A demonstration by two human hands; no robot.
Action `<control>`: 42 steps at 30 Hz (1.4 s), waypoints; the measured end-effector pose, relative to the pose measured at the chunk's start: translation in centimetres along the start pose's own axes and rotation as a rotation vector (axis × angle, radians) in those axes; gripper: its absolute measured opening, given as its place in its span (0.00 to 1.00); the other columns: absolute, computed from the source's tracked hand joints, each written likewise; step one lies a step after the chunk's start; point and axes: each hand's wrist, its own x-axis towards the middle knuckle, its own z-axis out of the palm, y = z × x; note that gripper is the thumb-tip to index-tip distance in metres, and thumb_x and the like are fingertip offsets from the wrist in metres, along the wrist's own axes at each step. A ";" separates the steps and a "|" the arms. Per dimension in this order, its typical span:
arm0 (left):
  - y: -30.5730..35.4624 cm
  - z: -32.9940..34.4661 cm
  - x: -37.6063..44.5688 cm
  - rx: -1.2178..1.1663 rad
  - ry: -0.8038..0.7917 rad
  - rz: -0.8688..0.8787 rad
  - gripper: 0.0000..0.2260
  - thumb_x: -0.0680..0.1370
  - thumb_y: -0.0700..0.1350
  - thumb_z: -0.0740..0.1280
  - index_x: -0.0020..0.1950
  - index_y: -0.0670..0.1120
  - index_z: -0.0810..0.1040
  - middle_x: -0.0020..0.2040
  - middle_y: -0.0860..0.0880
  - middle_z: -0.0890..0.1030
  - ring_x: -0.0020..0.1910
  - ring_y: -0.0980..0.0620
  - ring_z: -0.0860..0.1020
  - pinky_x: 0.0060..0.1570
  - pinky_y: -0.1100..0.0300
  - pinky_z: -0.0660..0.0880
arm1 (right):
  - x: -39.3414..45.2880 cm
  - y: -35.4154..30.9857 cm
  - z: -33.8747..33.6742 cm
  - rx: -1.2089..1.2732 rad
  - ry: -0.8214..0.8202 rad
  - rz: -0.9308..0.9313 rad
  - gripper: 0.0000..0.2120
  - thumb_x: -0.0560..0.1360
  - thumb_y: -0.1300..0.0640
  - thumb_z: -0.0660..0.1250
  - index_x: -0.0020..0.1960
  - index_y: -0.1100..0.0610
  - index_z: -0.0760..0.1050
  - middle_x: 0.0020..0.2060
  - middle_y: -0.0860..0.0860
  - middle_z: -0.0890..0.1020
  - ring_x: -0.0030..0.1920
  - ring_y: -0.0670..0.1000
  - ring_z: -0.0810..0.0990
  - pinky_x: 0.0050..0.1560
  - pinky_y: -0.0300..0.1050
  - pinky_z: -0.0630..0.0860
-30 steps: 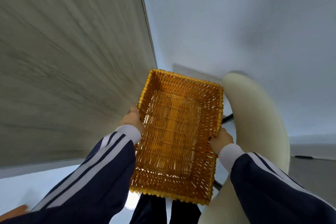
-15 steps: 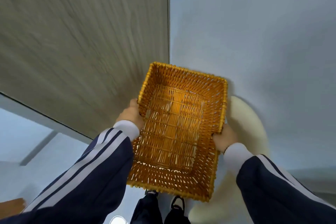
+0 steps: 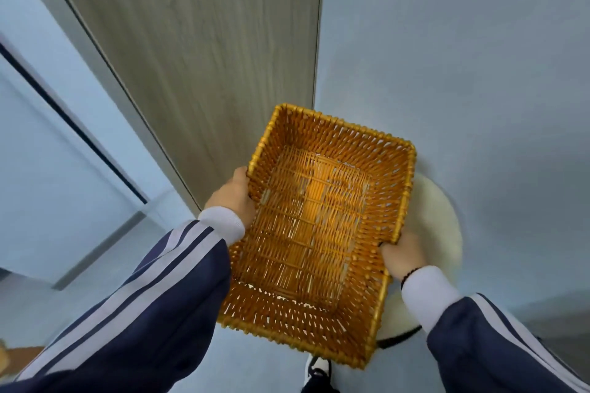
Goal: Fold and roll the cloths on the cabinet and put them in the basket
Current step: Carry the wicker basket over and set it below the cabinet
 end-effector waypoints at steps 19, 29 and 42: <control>-24.5 -8.7 -24.8 -0.148 0.217 -0.307 0.18 0.81 0.47 0.59 0.70 0.49 0.63 0.51 0.47 0.79 0.42 0.51 0.74 0.47 0.57 0.73 | -24.8 -6.2 13.9 -0.238 -0.239 -0.300 0.10 0.77 0.60 0.60 0.58 0.57 0.70 0.47 0.54 0.77 0.45 0.57 0.75 0.49 0.47 0.73; -37.0 -11.4 -31.9 -0.519 0.554 -0.676 0.18 0.75 0.41 0.69 0.60 0.48 0.65 0.40 0.53 0.75 0.37 0.55 0.75 0.33 0.63 0.70 | -30.0 -18.1 24.5 -0.424 -0.379 -0.699 0.09 0.79 0.54 0.58 0.58 0.54 0.68 0.49 0.52 0.77 0.45 0.56 0.74 0.50 0.47 0.71; -53.1 -12.0 -29.1 -1.193 0.558 -1.162 0.09 0.77 0.36 0.63 0.56 0.44 0.72 0.47 0.43 0.78 0.37 0.44 0.77 0.31 0.52 0.74 | -33.4 -36.4 45.0 -0.761 -0.418 -1.206 0.17 0.77 0.58 0.56 0.65 0.50 0.65 0.50 0.55 0.80 0.47 0.61 0.78 0.49 0.50 0.76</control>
